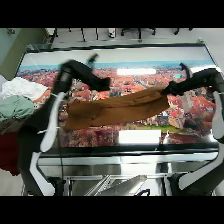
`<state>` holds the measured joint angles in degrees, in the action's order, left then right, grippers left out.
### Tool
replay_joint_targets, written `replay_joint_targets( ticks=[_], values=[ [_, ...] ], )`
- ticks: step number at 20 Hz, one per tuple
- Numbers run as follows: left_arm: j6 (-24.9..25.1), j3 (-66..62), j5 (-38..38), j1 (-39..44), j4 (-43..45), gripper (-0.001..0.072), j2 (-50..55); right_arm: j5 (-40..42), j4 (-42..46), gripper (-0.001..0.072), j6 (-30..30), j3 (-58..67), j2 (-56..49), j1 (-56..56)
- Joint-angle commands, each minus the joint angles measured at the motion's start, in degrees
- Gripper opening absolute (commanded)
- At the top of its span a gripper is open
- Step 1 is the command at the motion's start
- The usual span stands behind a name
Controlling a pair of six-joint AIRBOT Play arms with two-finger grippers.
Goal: Fold the shirts.
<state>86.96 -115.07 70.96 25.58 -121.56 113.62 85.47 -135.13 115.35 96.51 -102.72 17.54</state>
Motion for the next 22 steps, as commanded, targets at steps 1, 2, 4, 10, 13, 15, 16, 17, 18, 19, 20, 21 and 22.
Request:
replay_joint_targets(
  ticks=[1, 2, 4, 10, 13, 15, 16, 17, 18, 19, 20, 21, 22],
  values=[
    [-0.37, -0.07, -7.1, 9.79, -0.22, 0.0012, 8.04, 6.29, -0.13, 0.0019, -0.98, 0.33, 11.19, 0.15],
    [-1.7, -0.07, -8.26, 11.63, -0.22, 0.0013, 9.99, 7.21, -0.13, 0.0019, -1.7, 0.33, 13.77, 0.2],
    [-3.67, -0.09, -9.81, 13.81, -0.24, 0.0013, 12.68, 9.14, -0.13, 0.0019, -2.19, 0.33, 18.25, 0.2],
    [-4.98, -0.09, -16.59, 16.31, -8.41, 0.0013, 15.17, 11.19, -0.09, 0.002, -3.08, 0.24, 23.39, 0.15],
    [-4.98, -2.03, -13.09, 15.47, -10.6, 0.0012, 14.99, 11.78, -0.11, 0.002, -3.65, 0.13, 23.1, 0.07],
    [-4.96, -3.96, -8.04, 13.57, -10.64, 0.0012, 13.03, 11.8, -0.07, 0.002, -4.57, 0.09, 22.84, 0.09],
    [-4.44, -2.89, -6.51, 11.91, -10.6, 0.0012, 9.99, 11.82, -0.09, 0.002, -5.55, 0.09, 22.64, 0.09],
    [-3.1, -1.49, -5.01, 9.97, -10.49, 0.0012, 6.36, 11.82, -0.07, 0.002, -6.05, 0.09, 22.43, 0.09],
    [-1.92, -0.31, -2.49, 7.32, -10.45, 0.0013, 1.97, 11.78, -0.09, 0.002, -6.84, 0.04, 22.32, 0.07],
    [-1.03, 0.22, 0.55, 4.55, -10.32, 0.0012, -2.29, 11.65, -0.13, 0.002, -7.78, -0.22, 22.29, 0.0],
    [-0.48, 0.22, 4.07, 1.2, -9.9, 0.0012, -7.17, 11.56, -0.13, 0.002, -8.5, -0.55, 22.29, -0.42],
    [0.02, 0.22, 6.43, -2.08, -9.49, 0.0012, -12.04, 11.15, -0.2, 0.002, -9.68, -1.05, 22.29, -1.6],
    [0.02, 0.22, 8.0, -5.33, -7.96, 0.0013, -17.18, 10.14, -0.2, 0.002, -10.91, -1.55, 22.34, -3.5]
  ],
)
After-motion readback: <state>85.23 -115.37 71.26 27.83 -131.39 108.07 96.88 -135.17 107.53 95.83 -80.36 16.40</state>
